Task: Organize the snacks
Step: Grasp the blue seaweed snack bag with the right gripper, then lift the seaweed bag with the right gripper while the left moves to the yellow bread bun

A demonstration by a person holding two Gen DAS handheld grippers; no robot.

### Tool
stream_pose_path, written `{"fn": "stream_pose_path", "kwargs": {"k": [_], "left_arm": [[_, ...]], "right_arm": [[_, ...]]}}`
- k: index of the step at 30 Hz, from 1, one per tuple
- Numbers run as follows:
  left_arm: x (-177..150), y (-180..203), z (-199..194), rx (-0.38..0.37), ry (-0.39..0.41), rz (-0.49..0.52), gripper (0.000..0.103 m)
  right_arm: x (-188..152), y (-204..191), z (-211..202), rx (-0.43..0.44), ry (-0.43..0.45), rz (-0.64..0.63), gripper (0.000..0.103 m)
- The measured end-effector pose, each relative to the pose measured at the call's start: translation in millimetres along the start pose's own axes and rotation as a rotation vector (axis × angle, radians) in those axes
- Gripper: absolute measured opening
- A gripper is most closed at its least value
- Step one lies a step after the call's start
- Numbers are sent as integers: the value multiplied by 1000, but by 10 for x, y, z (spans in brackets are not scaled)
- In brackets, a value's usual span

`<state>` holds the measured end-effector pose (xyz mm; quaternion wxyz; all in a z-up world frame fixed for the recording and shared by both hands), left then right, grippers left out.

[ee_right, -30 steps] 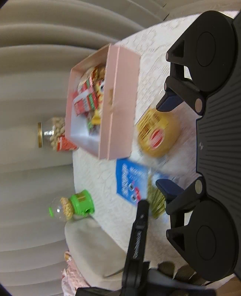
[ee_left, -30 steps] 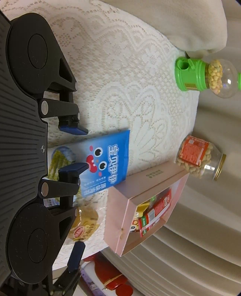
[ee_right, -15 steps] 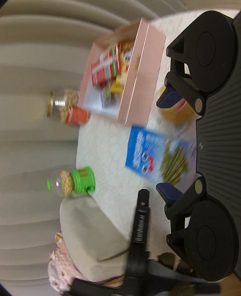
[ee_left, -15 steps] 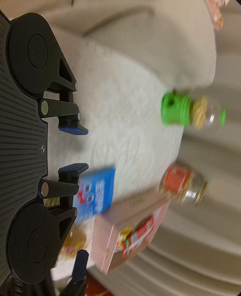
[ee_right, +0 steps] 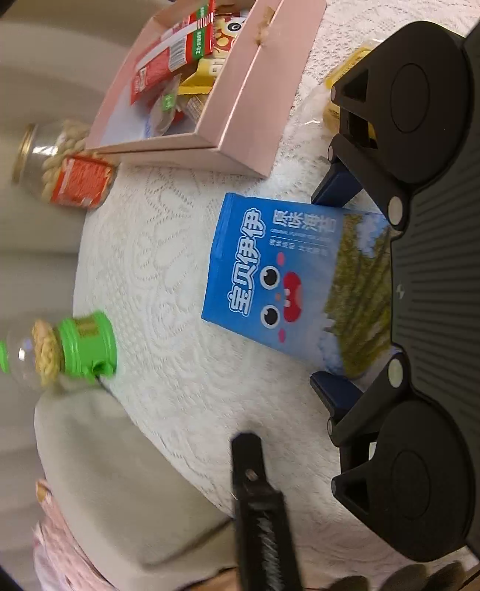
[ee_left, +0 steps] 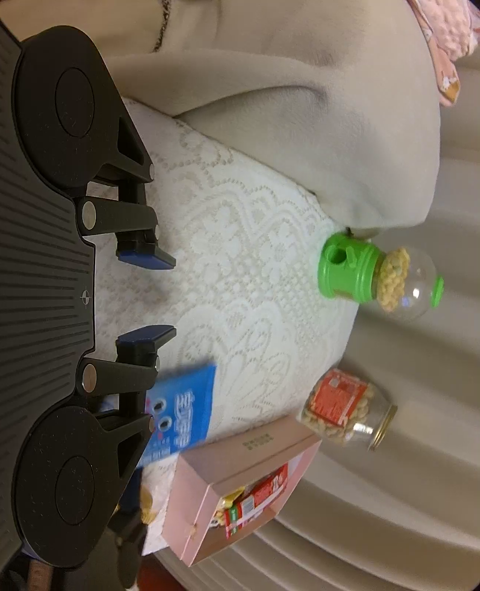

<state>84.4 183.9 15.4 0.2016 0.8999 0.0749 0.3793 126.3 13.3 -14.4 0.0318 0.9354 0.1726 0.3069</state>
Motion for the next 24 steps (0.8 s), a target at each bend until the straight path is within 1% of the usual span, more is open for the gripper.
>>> {"fn": "stream_pose_path", "kwargs": {"k": [2, 3, 4, 7, 11, 15, 20, 21, 24], "left_arm": [[-6, 65, -12, -15, -2, 10, 38], [-9, 105, -20, -24, -5, 18, 38], [-13, 152, -25, -35, -8, 26, 38], [-47, 305, -20, -77, -22, 54, 38], [-92, 552, 2, -144, -41, 104, 38], [-86, 833, 38, -209, -51, 153, 38], [-89, 1196, 156, -296, -91, 197, 38], [-81, 1256, 179, -305, -94, 204, 38], [-50, 1401, 206, -288, -81, 237, 38]], "right_arm": [[-98, 1, -84, 27, 7, -8, 91], [-158, 4, -137, 29, 15, -23, 88], [-228, 12, -188, 33, 20, -36, 87], [-388, 76, -319, 57, 25, -58, 87], [-587, 167, -467, 59, 36, -71, 86], [-749, 296, -683, 98, 72, -45, 85], [-904, 476, -889, 80, 117, -27, 85], [-918, 517, -919, 84, 123, -23, 85], [-967, 614, -1027, 84, 152, -14, 85]]}}
Point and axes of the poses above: each gripper's, at about its wrist camera, not at the fingertips, and z roughly the way its jaws point, y to its right, x to its top, the point moved 4 cm from there along z, roughly the way its jaws point, and after that the axes turned 12 degrees about -x, right-handed, at the moved point
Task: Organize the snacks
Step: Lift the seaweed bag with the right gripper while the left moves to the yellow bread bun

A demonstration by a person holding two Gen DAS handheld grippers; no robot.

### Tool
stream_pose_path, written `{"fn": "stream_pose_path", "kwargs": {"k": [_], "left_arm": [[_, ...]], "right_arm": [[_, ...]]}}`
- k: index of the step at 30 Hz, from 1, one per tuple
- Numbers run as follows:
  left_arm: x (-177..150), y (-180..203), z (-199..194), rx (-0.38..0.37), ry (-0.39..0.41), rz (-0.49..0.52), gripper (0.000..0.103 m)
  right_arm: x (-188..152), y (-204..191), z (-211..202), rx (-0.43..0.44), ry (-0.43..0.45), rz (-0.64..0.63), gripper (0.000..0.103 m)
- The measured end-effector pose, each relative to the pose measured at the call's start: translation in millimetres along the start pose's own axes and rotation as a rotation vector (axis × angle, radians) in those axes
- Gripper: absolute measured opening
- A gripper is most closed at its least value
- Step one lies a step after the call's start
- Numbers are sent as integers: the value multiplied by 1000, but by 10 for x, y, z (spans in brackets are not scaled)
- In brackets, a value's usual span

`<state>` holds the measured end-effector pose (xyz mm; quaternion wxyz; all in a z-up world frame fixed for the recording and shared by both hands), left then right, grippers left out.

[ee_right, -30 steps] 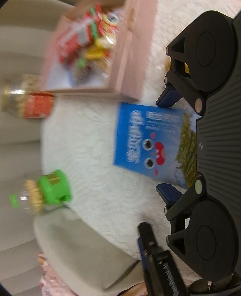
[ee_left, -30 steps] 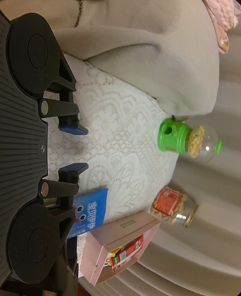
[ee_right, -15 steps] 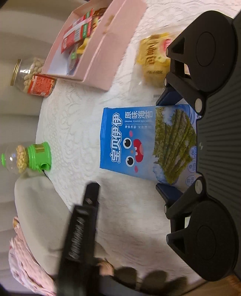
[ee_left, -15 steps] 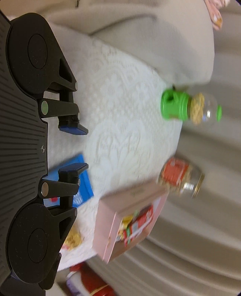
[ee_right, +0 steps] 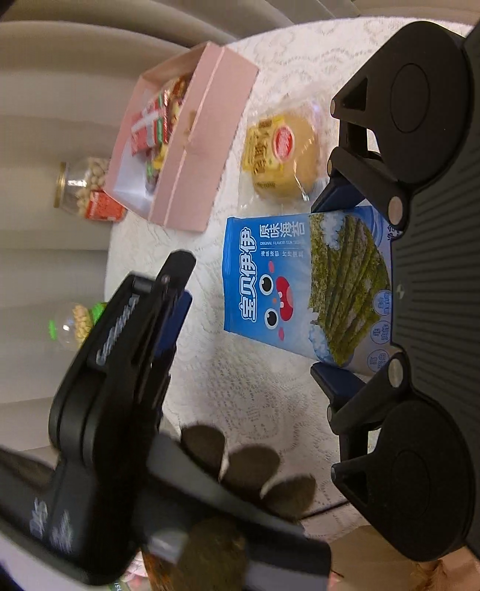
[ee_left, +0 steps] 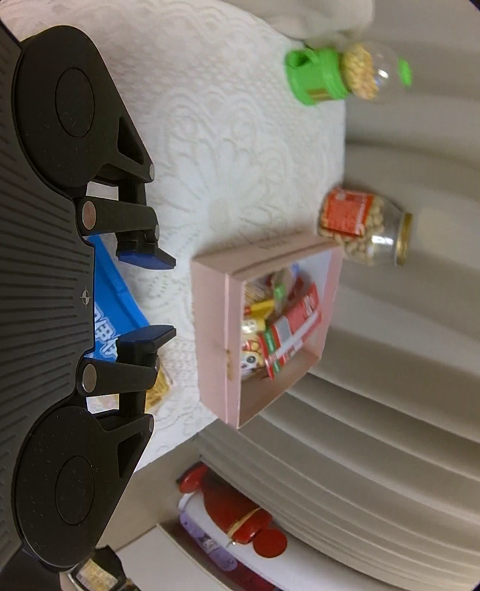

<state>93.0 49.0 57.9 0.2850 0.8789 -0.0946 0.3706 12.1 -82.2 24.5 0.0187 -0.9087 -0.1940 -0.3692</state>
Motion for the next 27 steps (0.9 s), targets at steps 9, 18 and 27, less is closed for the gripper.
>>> {"fn": "stream_pose_path", "kwargs": {"k": [9, 18, 27], "left_arm": [[44, 170, -5, 39, -8, 79, 38], [-58, 168, 80, 24, -49, 78, 38], [-177, -70, 73, 49, -73, 5, 38]], "right_arm": [[128, 279, -151, -65, 79, 83, 85], [142, 1189, -11, -439, 91, 246, 85], [23, 1179, 383, -383, -6, 299, 85]]}}
Point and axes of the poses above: each gripper's, at about its wrist camera, not at the fingertips, and z roughly the way its jaws point, y to its right, x to its top, the point moved 4 cm from there along z, roughly the way its jaws point, and after that the axes turned 12 degrees about -x, right-handed, at the moved point
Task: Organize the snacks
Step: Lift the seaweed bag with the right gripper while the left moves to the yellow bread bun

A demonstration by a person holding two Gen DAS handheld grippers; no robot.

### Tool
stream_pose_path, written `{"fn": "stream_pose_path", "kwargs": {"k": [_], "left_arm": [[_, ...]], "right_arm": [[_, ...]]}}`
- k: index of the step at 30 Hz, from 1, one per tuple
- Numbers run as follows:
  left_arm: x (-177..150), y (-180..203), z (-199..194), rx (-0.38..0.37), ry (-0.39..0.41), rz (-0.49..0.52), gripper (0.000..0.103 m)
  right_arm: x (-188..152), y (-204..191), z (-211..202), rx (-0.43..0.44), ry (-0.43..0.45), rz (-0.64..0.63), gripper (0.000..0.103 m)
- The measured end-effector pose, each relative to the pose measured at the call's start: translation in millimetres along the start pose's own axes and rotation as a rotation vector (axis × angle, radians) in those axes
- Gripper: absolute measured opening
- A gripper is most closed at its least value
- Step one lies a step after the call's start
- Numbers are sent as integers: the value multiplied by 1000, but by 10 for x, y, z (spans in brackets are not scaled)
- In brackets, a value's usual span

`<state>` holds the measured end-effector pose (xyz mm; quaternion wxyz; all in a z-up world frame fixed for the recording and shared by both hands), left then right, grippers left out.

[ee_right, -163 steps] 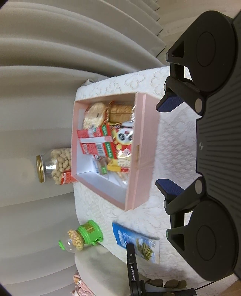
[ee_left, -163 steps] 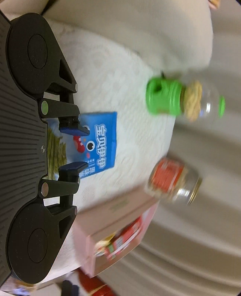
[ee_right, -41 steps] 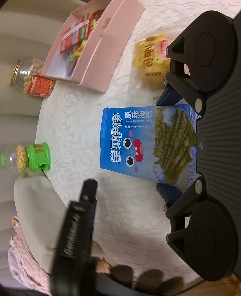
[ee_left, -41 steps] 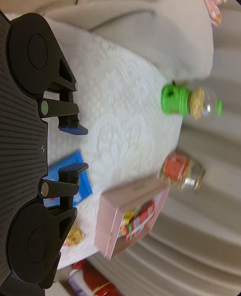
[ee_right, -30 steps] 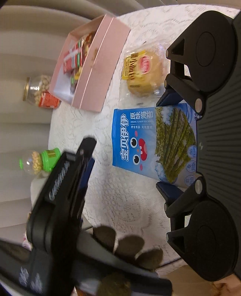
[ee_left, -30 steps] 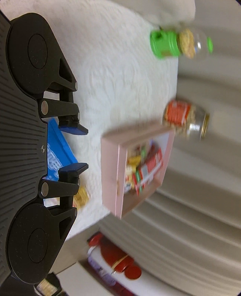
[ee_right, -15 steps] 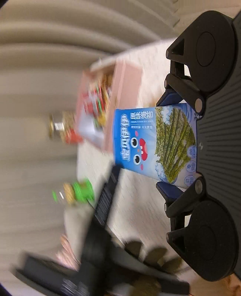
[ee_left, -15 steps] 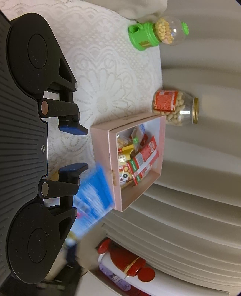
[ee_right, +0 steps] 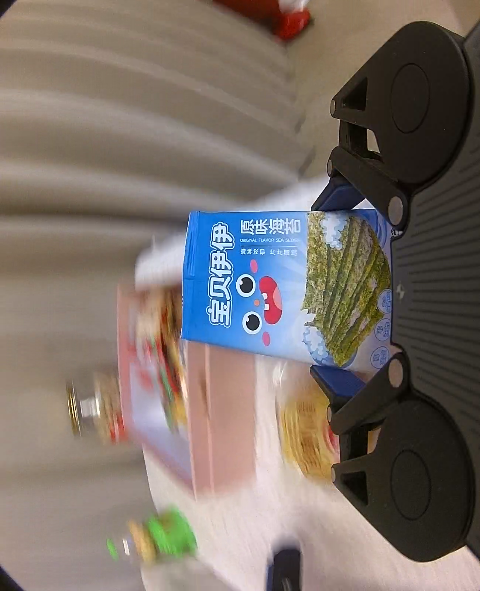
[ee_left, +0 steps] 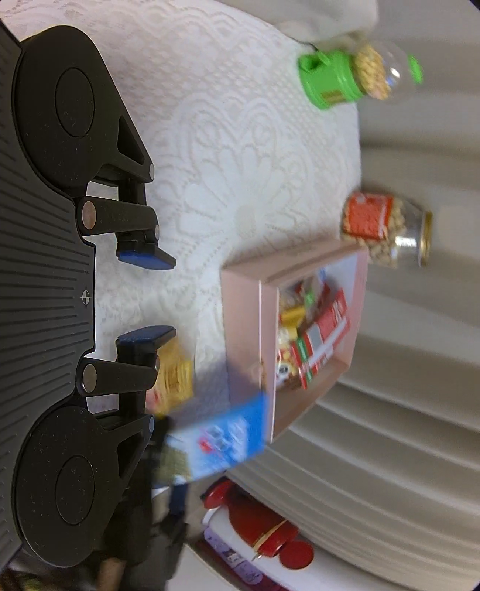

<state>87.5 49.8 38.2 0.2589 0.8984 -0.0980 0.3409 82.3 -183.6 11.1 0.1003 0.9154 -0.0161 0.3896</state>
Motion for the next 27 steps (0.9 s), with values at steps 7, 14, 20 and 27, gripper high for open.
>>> {"fn": "stream_pose_path", "kwargs": {"k": [7, 14, 20, 27], "left_arm": [[-75, -182, -77, 35, -6, -78, 38], [-124, -281, -1, -27, -43, -302, 38], [78, -8, 311, 96, -24, -130, 48], [-2, 369, 620, 165, -127, 149, 68]], "right_arm": [[-136, -552, -333, 226, -13, -100, 85], [-142, -171, -134, 9, 5, -45, 85], [-308, -17, 78, -19, -18, 28, 93], [-345, 0, 104, -30, -2, 47, 100]]}}
Point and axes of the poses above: each gripper's, at about its wrist camera, not at the fingertips, and z roughly the way its jaws point, y to its right, x to its top, the point moved 4 cm from there along z, roughly the way its jaws point, and after that the axes turned 12 degrees about -x, right-handed, at the moved point
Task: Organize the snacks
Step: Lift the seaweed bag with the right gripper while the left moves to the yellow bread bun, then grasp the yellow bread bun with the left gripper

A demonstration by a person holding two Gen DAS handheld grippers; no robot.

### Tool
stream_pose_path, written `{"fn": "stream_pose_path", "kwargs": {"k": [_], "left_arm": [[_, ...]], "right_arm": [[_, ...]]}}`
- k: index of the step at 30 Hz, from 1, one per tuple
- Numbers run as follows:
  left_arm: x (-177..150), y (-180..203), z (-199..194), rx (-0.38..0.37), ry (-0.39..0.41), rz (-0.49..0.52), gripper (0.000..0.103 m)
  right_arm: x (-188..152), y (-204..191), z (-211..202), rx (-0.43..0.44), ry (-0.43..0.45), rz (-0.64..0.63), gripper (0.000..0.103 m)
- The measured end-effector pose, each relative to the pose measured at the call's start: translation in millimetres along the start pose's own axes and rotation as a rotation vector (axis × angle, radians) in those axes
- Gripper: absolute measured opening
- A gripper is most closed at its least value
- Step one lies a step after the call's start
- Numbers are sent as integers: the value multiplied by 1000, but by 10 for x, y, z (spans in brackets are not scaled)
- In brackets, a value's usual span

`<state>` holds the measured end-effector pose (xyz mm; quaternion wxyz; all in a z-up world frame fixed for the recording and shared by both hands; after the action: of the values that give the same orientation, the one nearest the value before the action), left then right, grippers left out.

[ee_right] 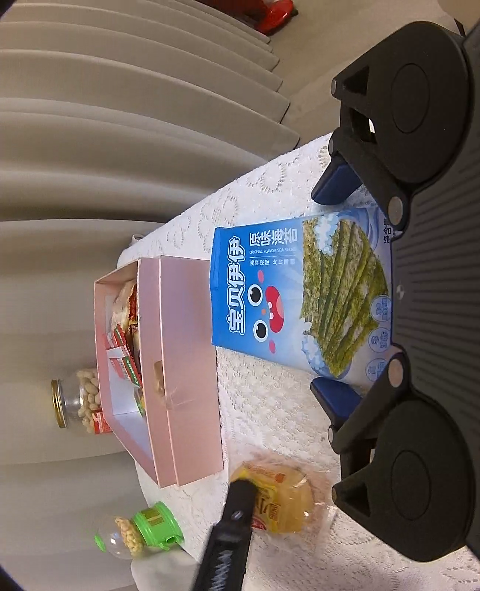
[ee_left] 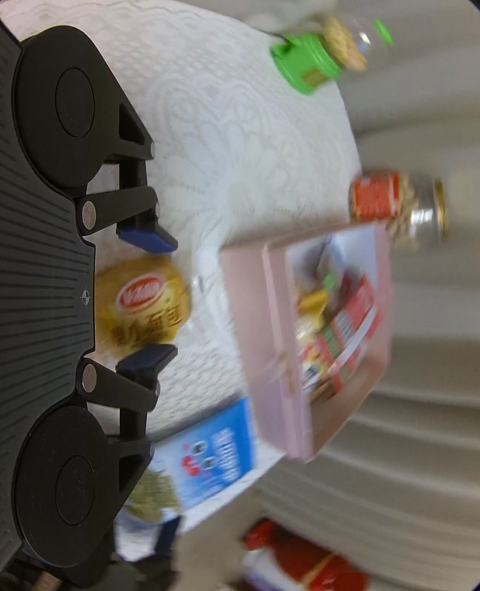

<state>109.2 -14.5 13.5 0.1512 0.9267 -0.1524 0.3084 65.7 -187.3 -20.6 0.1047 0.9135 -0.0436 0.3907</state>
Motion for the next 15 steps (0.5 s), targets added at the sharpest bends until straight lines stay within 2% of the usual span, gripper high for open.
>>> {"fn": "stream_pose_path", "kwargs": {"k": [3, 7, 13, 15], "left_arm": [[-48, 60, 76, 22, -27, 37, 73], [-58, 9, 73, 12, -27, 7, 75], [-80, -77, 52, -58, -11, -17, 75], [-107, -130, 5, -100, 14, -44, 70]], "right_arm": [[-9, 10, -12, 3, 2, -2, 101], [-4, 5, -3, 6, 3, -2, 102], [-10, -5, -6, 9, 0, -6, 103], [1, -4, -4, 15, -5, -15, 103]]}}
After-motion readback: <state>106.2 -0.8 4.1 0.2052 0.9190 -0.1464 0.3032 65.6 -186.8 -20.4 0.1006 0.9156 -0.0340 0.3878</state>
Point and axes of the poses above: each gripper's, at about its wrist camera, not at the fingertips, and z roughly the way its jaws point, y to its right, x to its top, the point moved 4 cm from there along z, roughly the way its jaws point, and after that the axes turned 12 degrees about -x, right-handed, at the moved point
